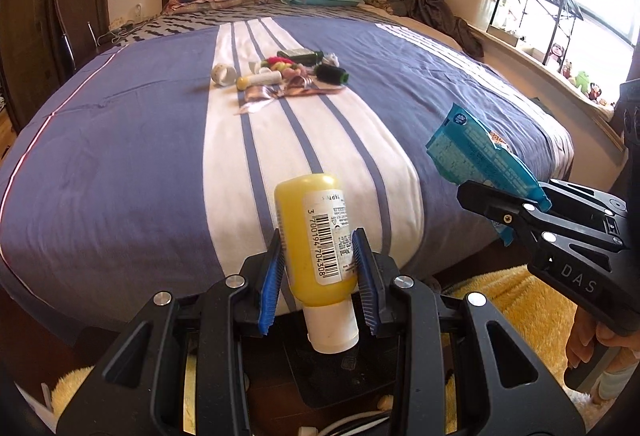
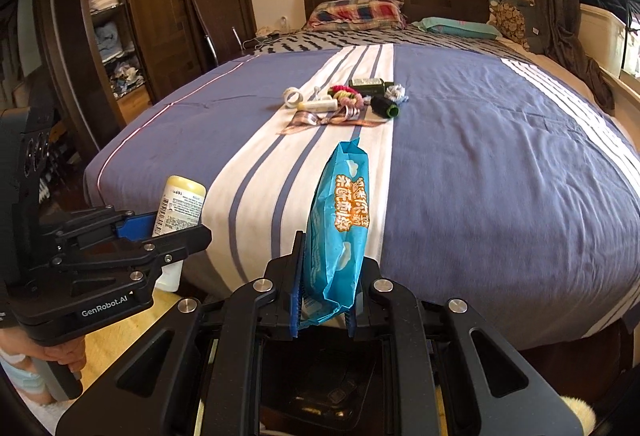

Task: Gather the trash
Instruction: 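Lower both grippers holding bottle and packet down to the floor bin, then open both grippers to drop the bottle and packet into the bin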

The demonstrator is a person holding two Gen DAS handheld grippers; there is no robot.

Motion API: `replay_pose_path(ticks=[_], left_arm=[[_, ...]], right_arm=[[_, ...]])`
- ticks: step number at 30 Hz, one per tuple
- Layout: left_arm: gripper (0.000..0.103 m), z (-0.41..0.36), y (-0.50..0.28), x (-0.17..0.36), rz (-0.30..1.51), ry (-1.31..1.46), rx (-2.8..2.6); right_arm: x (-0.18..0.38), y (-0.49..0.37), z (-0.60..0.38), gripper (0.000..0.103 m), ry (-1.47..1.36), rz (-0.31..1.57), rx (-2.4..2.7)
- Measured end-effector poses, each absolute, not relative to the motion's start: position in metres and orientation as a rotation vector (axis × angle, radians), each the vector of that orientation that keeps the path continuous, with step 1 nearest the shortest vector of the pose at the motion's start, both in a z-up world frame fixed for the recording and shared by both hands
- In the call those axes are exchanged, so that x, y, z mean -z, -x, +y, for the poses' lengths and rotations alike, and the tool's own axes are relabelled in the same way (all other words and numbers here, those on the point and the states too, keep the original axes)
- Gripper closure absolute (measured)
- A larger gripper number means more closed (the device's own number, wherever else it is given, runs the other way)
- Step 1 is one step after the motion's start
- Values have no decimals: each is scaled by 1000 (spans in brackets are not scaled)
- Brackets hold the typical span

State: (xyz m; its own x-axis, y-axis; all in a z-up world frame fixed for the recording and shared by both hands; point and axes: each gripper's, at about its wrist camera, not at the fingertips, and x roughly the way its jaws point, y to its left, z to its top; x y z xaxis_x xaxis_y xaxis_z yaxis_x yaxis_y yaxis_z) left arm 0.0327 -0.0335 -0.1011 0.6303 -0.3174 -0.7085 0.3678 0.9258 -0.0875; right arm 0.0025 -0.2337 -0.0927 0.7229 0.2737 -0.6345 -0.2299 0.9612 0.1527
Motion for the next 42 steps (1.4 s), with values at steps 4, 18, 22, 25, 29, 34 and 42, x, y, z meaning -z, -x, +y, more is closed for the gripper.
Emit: replay_pose_path(ticks=[4, 18, 22, 25, 29, 34, 42], left_arm=[[71, -34, -23, 118, 830, -62, 397], [71, -31, -11, 209, 1026, -58, 394], [71, -32, -12, 238, 1085, -64, 401], [71, -33, -15, 258, 1129, -65, 408], [71, -37, -18, 280, 1184, -64, 424], [72, -42, -26, 298, 1252, -65, 448], [73, -49, -34, 321, 1343, -71, 470]], right_arm=[[107, 7, -232, 86, -67, 748, -282], [195, 14, -231, 86, -85, 968, -266], [214, 11, -228, 86, -90, 1017, -266], [231, 8, -225, 86, -94, 1062, -265], [254, 5, -222, 86, -115, 1124, -276], [278, -4, -219, 86, -138, 1208, -282], [297, -16, -217, 83, -141, 1280, -277]])
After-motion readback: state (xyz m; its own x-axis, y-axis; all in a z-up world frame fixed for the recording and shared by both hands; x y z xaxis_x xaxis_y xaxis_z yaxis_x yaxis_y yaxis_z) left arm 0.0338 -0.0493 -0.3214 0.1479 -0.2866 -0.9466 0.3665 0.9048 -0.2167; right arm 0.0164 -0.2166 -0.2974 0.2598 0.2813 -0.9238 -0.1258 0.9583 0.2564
